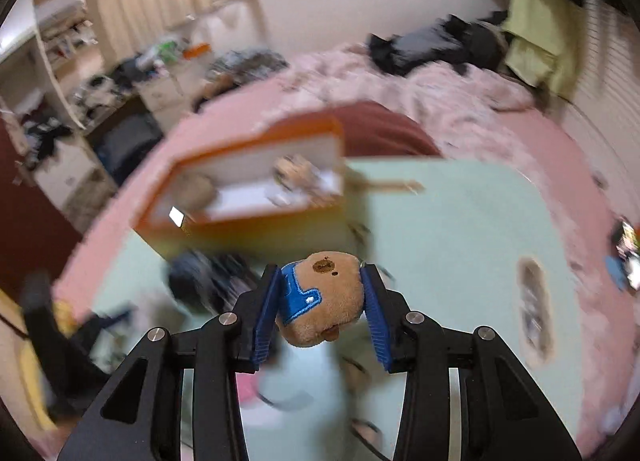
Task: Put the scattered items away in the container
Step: 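Grasp the brown bear plush with the right gripper, lower it onto the table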
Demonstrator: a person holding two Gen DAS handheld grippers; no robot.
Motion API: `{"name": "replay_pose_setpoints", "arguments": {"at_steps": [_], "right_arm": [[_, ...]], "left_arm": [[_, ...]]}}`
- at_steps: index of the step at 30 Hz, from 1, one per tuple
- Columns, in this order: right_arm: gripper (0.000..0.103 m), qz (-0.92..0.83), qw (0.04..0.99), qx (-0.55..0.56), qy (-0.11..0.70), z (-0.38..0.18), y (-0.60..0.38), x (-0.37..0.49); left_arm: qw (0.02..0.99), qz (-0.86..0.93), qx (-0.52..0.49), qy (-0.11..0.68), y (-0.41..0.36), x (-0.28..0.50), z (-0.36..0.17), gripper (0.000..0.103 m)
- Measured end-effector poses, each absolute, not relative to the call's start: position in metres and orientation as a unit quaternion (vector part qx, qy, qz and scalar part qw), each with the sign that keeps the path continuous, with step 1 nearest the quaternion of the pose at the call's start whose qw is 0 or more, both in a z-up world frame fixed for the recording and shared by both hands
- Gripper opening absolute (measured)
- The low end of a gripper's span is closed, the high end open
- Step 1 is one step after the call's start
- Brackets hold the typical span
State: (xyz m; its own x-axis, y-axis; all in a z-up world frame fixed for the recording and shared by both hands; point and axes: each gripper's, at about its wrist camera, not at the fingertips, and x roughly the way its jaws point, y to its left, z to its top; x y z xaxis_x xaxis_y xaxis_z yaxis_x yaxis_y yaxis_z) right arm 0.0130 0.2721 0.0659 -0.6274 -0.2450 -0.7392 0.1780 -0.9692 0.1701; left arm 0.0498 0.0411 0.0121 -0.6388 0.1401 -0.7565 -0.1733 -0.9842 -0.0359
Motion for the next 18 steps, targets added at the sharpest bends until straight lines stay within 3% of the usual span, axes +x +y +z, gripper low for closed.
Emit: {"name": "replay_pose_setpoints", "arguments": {"at_steps": [11,18], "right_arm": [[0.046,-0.890,0.129,0.435,-0.038,0.025,0.251,0.017],[0.050,-0.899,0.158,0.400,-0.089,0.023,0.249,0.028]], "left_arm": [[0.072,0.902,-0.423,0.044,0.048,0.050,0.009,0.103],[0.080,0.901,-0.425,0.047,0.046,0.050,0.012,0.103]]}}
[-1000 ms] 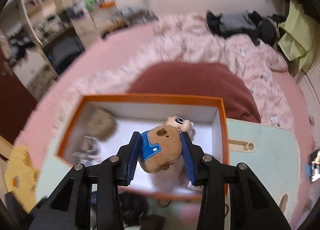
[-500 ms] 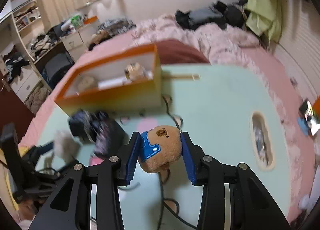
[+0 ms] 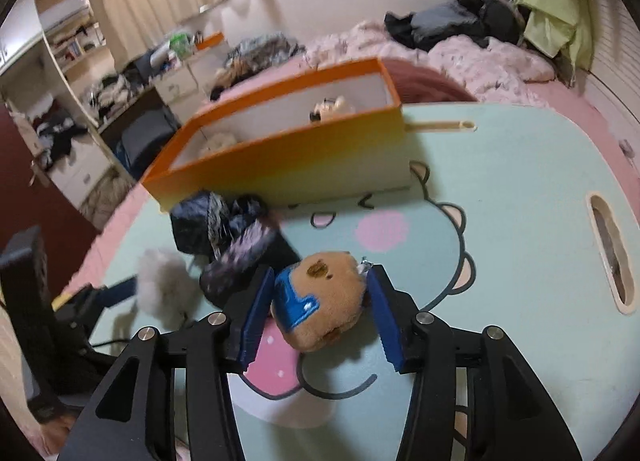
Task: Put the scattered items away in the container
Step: 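Grasp the brown bear plush with the right gripper, lower it onto the table, then grasp the white figurine keychain in the box with the left gripper, set it down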
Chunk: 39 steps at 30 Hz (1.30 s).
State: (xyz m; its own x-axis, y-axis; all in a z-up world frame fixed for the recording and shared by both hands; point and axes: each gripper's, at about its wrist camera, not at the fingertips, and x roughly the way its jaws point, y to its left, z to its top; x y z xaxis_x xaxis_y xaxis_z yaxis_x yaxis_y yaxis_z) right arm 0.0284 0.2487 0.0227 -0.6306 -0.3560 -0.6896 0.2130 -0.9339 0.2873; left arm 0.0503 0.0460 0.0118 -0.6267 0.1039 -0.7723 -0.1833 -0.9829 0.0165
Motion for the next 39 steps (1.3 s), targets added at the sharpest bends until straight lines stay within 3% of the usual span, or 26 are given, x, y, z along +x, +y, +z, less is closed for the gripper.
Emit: {"name": "replay_pose_setpoints", "arguments": {"at_steps": [4,12,16,20,24,31,39], "right_arm": [[0.062,-0.918,0.125,0.353,-0.130,0.030,0.267,0.048],[0.062,-0.936,0.069,0.319,-0.134,0.020,0.273,0.071],[0.062,-0.933,0.067,0.327,-0.134,0.018,0.274,0.066],[0.062,-0.928,0.069,0.339,-0.137,0.013,0.277,0.064],[0.062,-0.926,0.073,0.343,-0.137,0.011,0.275,0.065],[0.062,-0.924,0.079,0.345,-0.146,0.009,0.276,0.066],[0.062,-0.920,0.086,0.348,-0.157,0.007,0.279,0.066]], "left_arm": [[0.101,0.895,-0.433,0.014,0.030,0.047,0.025,0.103],[0.160,0.922,-0.353,0.010,0.029,0.019,0.126,0.103],[0.198,0.915,-0.352,0.016,0.059,-0.023,0.150,0.101],[0.213,0.893,-0.396,0.007,0.092,-0.070,0.138,0.095],[0.198,0.860,-0.470,-0.015,0.114,-0.119,0.103,0.076],[0.150,0.850,-0.504,-0.032,0.125,-0.155,0.069,0.074],[0.112,0.833,-0.542,0.004,0.143,-0.172,0.041,0.070]]}}
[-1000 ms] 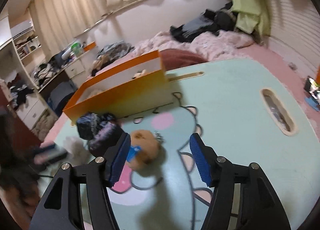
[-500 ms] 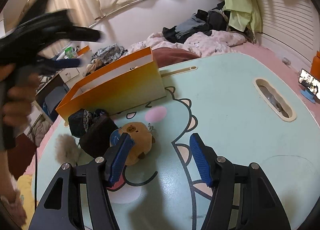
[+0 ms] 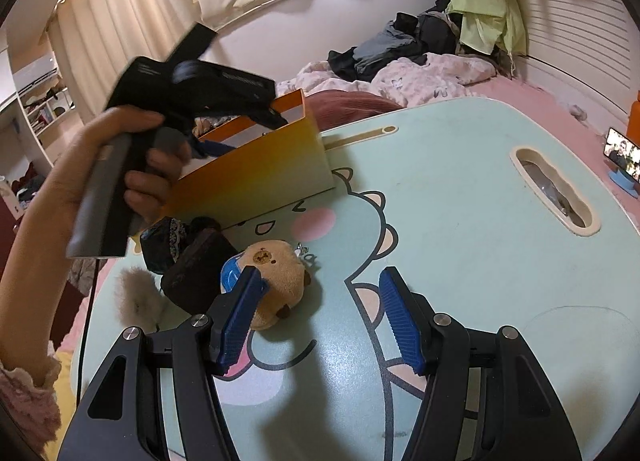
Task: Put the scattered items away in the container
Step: 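Grasp the white figurine keychain in the box with the left gripper, set it down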
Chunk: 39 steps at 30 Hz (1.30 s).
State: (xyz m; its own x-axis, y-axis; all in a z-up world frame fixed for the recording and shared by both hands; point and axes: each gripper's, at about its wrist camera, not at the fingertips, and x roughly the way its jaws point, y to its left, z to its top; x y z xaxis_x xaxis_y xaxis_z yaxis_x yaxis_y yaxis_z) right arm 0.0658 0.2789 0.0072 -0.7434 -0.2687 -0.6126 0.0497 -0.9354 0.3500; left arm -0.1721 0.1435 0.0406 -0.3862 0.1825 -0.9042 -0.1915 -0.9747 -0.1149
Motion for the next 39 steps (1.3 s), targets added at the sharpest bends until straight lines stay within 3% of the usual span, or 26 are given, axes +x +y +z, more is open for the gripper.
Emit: {"name": "replay_pose_setpoints", "arguments": {"at_steps": [3,5,6,8,10,15,25,26,27,28,29,35,36,37,39], "right_arm": [[0.062,-0.919,0.091,0.348,-0.160,0.007,0.280,0.064],[0.062,-0.919,0.092,0.348,-0.159,0.007,0.279,0.065],[0.062,-0.919,0.092,0.348,-0.159,0.006,0.279,0.065],[0.062,-0.919,0.093,0.348,-0.161,0.006,0.279,0.065],[0.062,-0.919,0.094,0.348,-0.161,0.006,0.279,0.066],[0.062,-0.919,0.095,0.348,-0.160,0.006,0.278,0.066],[0.062,-0.919,0.094,0.349,-0.159,0.006,0.278,0.066],[0.062,-0.919,0.094,0.349,-0.159,0.006,0.278,0.066],[0.062,-0.919,0.095,0.348,-0.159,0.006,0.278,0.066],[0.062,-0.919,0.095,0.348,-0.159,0.005,0.278,0.066],[0.062,-0.919,0.095,0.349,-0.159,0.006,0.278,0.066],[0.062,-0.919,0.096,0.349,-0.159,0.006,0.277,0.066],[0.062,-0.919,0.096,0.349,-0.159,0.006,0.278,0.066],[0.062,-0.919,0.096,0.348,-0.159,0.006,0.278,0.066],[0.062,-0.919,0.097,0.348,-0.159,0.006,0.277,0.066]], "left_arm": [[0.111,0.822,-0.558,-0.012,0.145,-0.177,0.036,0.066],[0.111,0.816,-0.567,-0.016,0.145,-0.178,0.034,0.053],[0.107,0.818,-0.565,-0.008,0.147,-0.178,0.035,0.040],[0.110,0.819,-0.563,-0.013,0.145,-0.177,0.036,0.038],[0.124,0.818,-0.560,-0.026,0.140,-0.175,0.036,0.019],[0.136,0.838,-0.529,-0.011,0.133,-0.161,0.047,0.002],[0.169,0.871,-0.461,-0.011,0.123,-0.137,0.108,0.002],[0.162,0.867,-0.472,0.004,0.127,-0.139,0.107,0.007],[0.154,0.860,-0.487,0.014,0.132,-0.143,0.102,0.032],[0.149,0.854,-0.499,0.020,0.136,-0.148,0.095,0.070],[0.148,0.849,-0.506,0.028,0.140,-0.153,0.087,0.079],[0.119,0.847,-0.514,0.063,0.162,-0.169,0.054,0.070],[0.116,0.845,-0.518,0.058,0.163,-0.171,0.049,0.057],[0.108,0.842,-0.526,0.051,0.162,-0.174,0.043,0.033],[0.105,0.838,-0.535,0.026,0.158,-0.179,0.036,0.030]]}}
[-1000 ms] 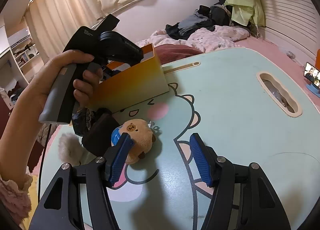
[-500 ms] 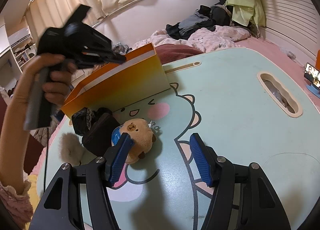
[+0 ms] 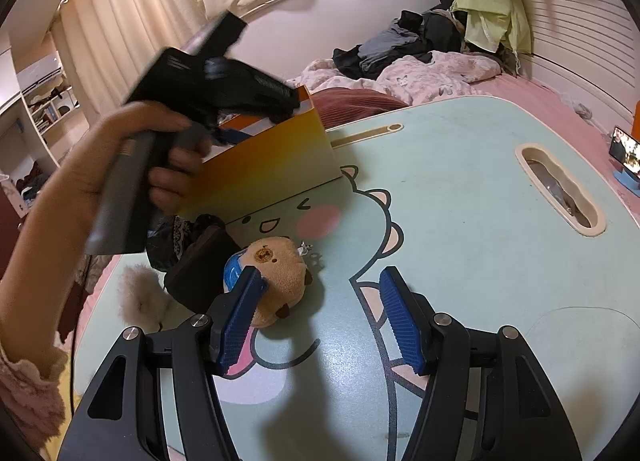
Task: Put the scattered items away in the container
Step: 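Grasp the white figurine keychain in the box with the left gripper, set it down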
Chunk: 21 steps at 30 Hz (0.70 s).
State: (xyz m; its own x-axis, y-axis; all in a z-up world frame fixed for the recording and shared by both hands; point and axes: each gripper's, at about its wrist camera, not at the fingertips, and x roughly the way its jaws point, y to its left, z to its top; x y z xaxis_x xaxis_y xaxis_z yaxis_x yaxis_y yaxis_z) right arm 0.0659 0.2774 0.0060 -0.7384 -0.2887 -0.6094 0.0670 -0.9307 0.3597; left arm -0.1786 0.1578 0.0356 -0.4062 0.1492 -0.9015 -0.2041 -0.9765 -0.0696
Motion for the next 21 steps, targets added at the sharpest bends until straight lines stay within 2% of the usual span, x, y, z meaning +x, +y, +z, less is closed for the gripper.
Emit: {"name": "replay_pose_setpoints", "arguments": {"at_steps": [10,18,21], "right_arm": [[0.062,-0.918,0.100,0.348,-0.160,0.007,0.277,0.065],[0.062,-0.918,0.099,0.349,-0.159,0.007,0.277,0.065],[0.062,-0.918,0.100,0.349,-0.159,0.007,0.277,0.065]], "left_arm": [[0.143,0.865,-0.481,0.006,0.142,-0.150,0.062,0.030],[0.232,0.888,-0.395,-0.036,0.103,-0.063,0.140,0.030],[0.254,0.894,-0.368,-0.040,0.085,-0.023,0.149,0.030]]}}
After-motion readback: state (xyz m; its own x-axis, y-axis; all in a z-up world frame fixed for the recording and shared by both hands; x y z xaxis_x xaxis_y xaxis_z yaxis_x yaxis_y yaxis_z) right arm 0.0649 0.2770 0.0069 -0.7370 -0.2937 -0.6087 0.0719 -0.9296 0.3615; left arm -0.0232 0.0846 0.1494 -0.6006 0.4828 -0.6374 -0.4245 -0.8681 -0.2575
